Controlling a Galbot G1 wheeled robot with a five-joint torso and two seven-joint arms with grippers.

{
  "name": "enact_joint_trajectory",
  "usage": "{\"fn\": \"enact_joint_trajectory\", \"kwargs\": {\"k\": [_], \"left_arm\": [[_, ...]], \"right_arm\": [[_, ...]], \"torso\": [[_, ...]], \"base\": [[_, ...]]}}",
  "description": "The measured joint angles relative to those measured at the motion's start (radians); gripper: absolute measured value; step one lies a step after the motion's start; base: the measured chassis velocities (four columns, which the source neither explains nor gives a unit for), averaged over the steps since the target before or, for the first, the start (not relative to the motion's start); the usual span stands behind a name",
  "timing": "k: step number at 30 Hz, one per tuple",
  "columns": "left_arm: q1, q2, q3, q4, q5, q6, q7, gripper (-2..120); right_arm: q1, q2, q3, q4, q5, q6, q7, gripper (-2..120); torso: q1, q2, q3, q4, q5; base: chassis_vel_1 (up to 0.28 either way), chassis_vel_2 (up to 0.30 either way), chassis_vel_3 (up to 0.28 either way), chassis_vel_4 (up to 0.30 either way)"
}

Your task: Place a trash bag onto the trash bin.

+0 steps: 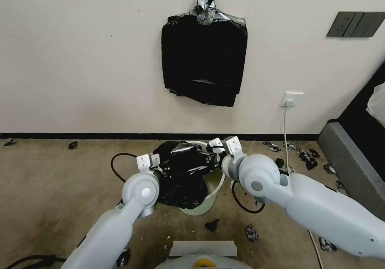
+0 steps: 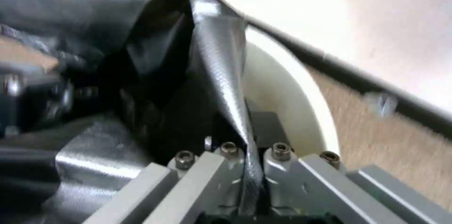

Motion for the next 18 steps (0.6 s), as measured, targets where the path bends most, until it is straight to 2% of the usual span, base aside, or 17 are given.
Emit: {"fn": "enact_joint_trajectory", "kwargs": {"k": [1, 2, 5, 6, 8, 9, 12, 13, 17, 18], "left_arm": [[0.014, 0.014, -0.003, -0.015, 0.059, -0.013, 0.049, 3], [0.014, 0.014, -0.003, -0.015, 0.059, -0.013, 0.049, 3], [0.065, 0.063, -0.024, -0.062, 0.252, -0.078, 0.224, 3], [0.065, 0.063, -0.024, -0.062, 0.252, -0.078, 0.224, 3], [0.103, 0.098, -0.05, -0.095, 0.357, -0.127, 0.336, 3], [0.103, 0.098, -0.05, -0.095, 0.357, -0.127, 0.336, 3], [0.158, 0.146, -0.095, -0.145, 0.474, -0.186, 0.445, 3], [0.158, 0.146, -0.095, -0.145, 0.474, -0.186, 0.445, 3], [0.217, 0.191, -0.154, -0.208, 0.55, -0.252, 0.539, 3], [0.217, 0.191, -0.154, -0.208, 0.55, -0.252, 0.539, 3]], "right_arm": [[-0.004, -0.004, 0.006, 0.007, -0.05, 0.022, -0.034, 0], [-0.004, -0.004, 0.006, 0.007, -0.05, 0.022, -0.034, 0], [0.01, -0.016, 0.011, 0.016, -0.176, 0.094, -0.103, 0], [0.01, -0.016, 0.011, 0.016, -0.176, 0.094, -0.103, 0], [0.045, -0.021, 0.002, -0.001, -0.229, 0.13, -0.127, 0], [0.045, -0.021, 0.002, -0.001, -0.229, 0.13, -0.127, 0], [0.103, -0.031, -0.015, -0.045, -0.317, 0.19, -0.166, 0], [0.103, -0.031, -0.015, -0.045, -0.317, 0.19, -0.166, 0], [0.161, -0.071, -0.043, -0.061, -0.378, 0.21, -0.221, 0], [0.161, -0.071, -0.043, -0.061, -0.378, 0.21, -0.221, 0]], "torso": [[0.0, 0.0, 0.0, 0.0, 0.0], [0.0, 0.0, 0.0, 0.0, 0.0], [0.0, 0.0, 0.0, 0.0001, 0.0005], [0.0, 0.0, 0.0, 0.0001, 0.0005], [0.0, 0.0, 0.0, 0.0001, 0.0006], [0.0, 0.0, 0.0, 0.0001, 0.0006], [0.0, 0.0, 0.0, 0.0002, 0.0006], [0.0, 0.0, 0.0, 0.0002, 0.0006], [0.0, 0.0, 0.0, 0.0002, 0.0006], [0.0, 0.0, 0.0, 0.0002, 0.0006]], "base": [[0.0, 0.0, 0.0, 0.0], [0.0, 0.0, 0.0, 0.0], [0.0, 0.0, 0.0, 0.0], [0.0, 0.0, 0.0, 0.0], [0.0, 0.0, 0.0, 0.0], [0.0, 0.0, 0.0, 0.0], [0.0, 0.0, 0.0, 0.0], [0.0, 0.0, 0.0, 0.0], [0.0, 0.0, 0.0, 0.0], [0.0, 0.0, 0.0, 0.0]]}}
